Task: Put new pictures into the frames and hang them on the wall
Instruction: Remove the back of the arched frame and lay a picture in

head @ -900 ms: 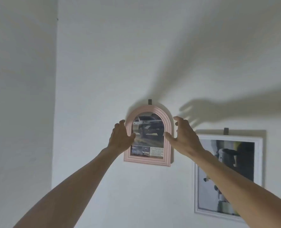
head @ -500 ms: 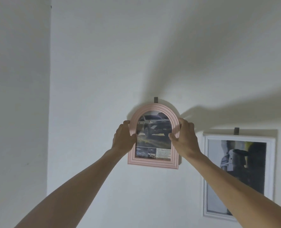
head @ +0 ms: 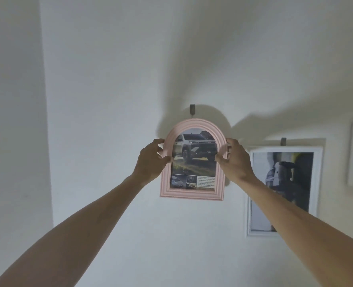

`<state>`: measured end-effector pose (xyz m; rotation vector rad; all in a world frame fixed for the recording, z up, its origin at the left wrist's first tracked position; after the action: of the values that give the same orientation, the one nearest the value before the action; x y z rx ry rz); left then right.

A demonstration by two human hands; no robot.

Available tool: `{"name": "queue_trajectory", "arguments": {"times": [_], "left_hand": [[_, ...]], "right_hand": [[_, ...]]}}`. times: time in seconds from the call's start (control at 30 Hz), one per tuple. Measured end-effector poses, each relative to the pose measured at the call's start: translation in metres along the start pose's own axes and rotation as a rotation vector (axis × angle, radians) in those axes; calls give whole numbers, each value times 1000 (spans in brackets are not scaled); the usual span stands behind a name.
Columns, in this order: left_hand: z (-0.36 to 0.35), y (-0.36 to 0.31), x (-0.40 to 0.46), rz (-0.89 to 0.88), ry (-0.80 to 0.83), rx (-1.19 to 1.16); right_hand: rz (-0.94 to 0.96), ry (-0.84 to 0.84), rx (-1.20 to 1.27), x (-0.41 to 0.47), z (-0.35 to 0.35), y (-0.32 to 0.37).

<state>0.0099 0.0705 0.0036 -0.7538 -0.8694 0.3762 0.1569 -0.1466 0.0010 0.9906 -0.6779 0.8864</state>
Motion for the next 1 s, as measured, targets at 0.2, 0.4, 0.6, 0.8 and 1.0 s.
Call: {"name": "queue_trajectory", "arguments": {"times": [0.2, 0.4, 0.6, 0.8, 1.0], "left_hand": [[-26, 35, -40, 99, 161, -28], [-58, 84, -92, 237, 322, -67], [-95, 138, -159, 452, 435, -141], [-120, 195, -229, 684, 505, -230], [-131, 224, -292, 746, 513, -167]], "right_hand": [[-115, 86, -35, -67, -1, -15], [-227, 157, -30, -143, -11, -32], [-414, 249, -3, -221, -33, -60], [-632, 333, 63, -301, -52, -78], [-809, 561, 49, -363, -69, -91]]}}
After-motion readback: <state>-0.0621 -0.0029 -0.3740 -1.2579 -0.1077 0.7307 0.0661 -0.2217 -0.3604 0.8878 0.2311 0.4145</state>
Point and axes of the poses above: each hand's wrist, its own x-axis towards the middle knuckle, its own z-axis out of the back of the hand, y = z × x, the point moved 3 cm from there along x, towards the middle knuckle, and after that the axes turned 10 degrees about z, right-handed, at the moved point
